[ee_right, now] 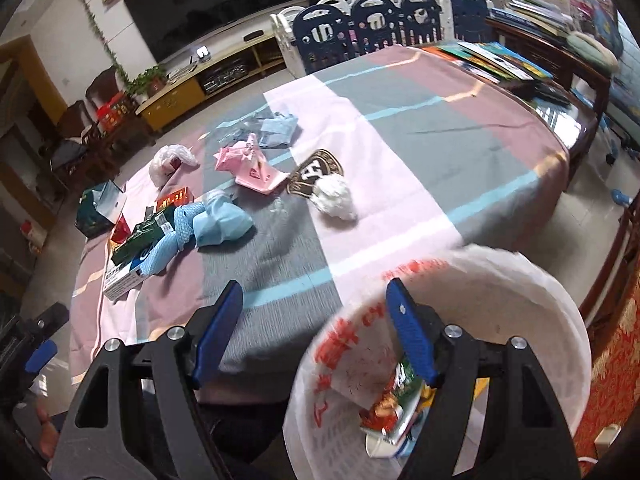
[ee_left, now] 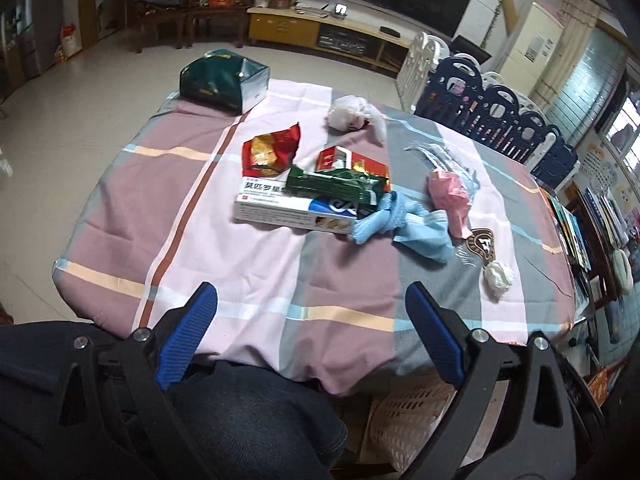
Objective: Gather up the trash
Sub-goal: 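Grasp the crumpled white tissue with the right gripper and lift it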
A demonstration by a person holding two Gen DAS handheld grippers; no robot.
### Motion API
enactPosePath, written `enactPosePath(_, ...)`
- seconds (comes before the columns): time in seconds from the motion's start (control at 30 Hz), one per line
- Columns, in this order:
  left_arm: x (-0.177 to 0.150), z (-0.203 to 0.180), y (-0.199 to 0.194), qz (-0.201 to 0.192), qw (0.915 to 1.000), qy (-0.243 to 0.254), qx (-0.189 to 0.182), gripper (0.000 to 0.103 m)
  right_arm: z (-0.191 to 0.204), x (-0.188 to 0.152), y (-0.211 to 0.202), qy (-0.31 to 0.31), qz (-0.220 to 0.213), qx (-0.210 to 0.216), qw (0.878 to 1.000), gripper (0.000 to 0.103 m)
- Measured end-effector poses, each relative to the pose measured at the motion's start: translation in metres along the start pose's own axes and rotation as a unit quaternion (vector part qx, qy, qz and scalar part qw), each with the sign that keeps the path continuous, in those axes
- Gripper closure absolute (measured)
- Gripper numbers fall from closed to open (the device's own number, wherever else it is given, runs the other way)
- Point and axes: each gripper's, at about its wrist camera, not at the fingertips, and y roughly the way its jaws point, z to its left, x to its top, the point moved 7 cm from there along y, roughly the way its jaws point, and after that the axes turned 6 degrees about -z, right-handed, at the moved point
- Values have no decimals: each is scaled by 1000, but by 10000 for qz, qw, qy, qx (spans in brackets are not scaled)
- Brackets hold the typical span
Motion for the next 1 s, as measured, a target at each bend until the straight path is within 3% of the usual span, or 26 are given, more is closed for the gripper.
enactPosePath(0.17, -2, 9, 11, 135, 9998, -146, 84, 8, -3, 45, 60, -248, -260, -628, 9974, 30)
enactPosePath(0.27, -2, 14, 15, 157, 9995, -208, 151, 8, -15, 62, 100, -274, -167, -993, 9945, 30)
enactPosePath(0.47, -3, 23, 25, 274, 9986, -382, 229, 8, -29, 57, 147, -327, 219, -1291, 9909, 30)
enactPosePath(0.53, -3, 25, 28, 299, 9983, -419, 255, 8, -28, 54, 153, -329, 256, -1238, 9914, 33)
enactPosePath(0.67, -4, 30, 34, 342, 9977, -482, 343, 8, -20, 48, 157, -460, 246, -1069, 9929, 68)
enactPosePath(0.73, -4, 32, 35, 363, 9974, -519, 356, 8, -9, 43, 157, -613, 278, -863, 9940, 76)
enactPosePath(0.83, -4, 35, 37, 377, 9970, -543, 391, 8, 9, 36, 152, -785, 277, -557, 9950, 79)
enactPosePath(1.0, -4, 43, 41, 413, 9960, -610, 504, 8, 52, 15, 128, -763, 442, 313, 9956, 79)
